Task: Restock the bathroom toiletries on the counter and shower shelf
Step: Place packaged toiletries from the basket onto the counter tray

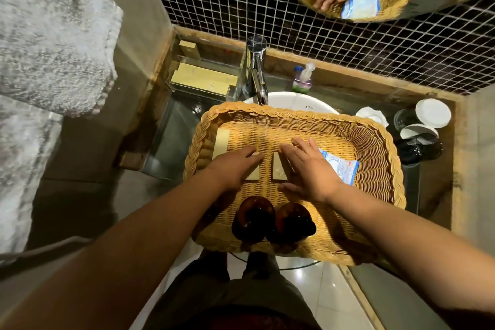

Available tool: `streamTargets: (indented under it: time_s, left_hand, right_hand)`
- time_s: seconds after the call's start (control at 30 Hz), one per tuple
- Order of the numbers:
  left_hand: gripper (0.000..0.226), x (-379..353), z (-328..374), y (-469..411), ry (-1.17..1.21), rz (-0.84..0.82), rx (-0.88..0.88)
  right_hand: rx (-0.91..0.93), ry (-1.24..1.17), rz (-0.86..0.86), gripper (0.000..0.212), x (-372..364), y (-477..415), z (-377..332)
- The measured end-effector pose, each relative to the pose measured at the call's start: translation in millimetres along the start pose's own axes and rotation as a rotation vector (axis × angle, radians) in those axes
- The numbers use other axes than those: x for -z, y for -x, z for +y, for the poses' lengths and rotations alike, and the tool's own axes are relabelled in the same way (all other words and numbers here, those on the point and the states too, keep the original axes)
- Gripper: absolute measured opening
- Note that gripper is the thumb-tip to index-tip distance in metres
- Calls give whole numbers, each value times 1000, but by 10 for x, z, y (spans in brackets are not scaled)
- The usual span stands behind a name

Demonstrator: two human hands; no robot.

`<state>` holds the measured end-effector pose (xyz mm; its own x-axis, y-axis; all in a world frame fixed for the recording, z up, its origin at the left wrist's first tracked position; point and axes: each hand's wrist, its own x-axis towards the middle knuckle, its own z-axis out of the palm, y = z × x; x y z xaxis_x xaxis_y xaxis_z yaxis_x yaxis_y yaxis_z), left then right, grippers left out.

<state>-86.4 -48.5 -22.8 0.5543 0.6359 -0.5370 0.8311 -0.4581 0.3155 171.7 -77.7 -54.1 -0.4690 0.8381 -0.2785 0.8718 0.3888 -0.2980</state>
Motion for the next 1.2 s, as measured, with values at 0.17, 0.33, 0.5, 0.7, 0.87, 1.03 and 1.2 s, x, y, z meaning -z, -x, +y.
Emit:
streamTargets:
  time_s: [0.17,0.33,0.5,0.7,0.87,1.03,1.2]
  left_hand:
    - [88,-74,8,5,-28,103,-40]
    - [102,-141,48,-20,12,123,-21]
    - [99,-192,93,-61,63,179,8]
    - [94,-170,164,-82,36,163,6]
    - [90,4,214,-89,65,246,-1]
    - [85,455,199,-71,50,357,-20]
    - [78,1005,153,57,-57,507,-24]
  right_hand:
    - [-16,53,19,106,-56,8,-104]
    - [17,86,49,100,-53,-4,-148]
    - [-19,78,36,103,-53,-41,-151]
    - [-47,20,29,100,-36,-53,-198]
    - [-80,5,58,94,162,-142,-258]
    - [-141,-33,51,98,542,-224,-322]
    - [-86,-23,159,92,1102,-323,-435]
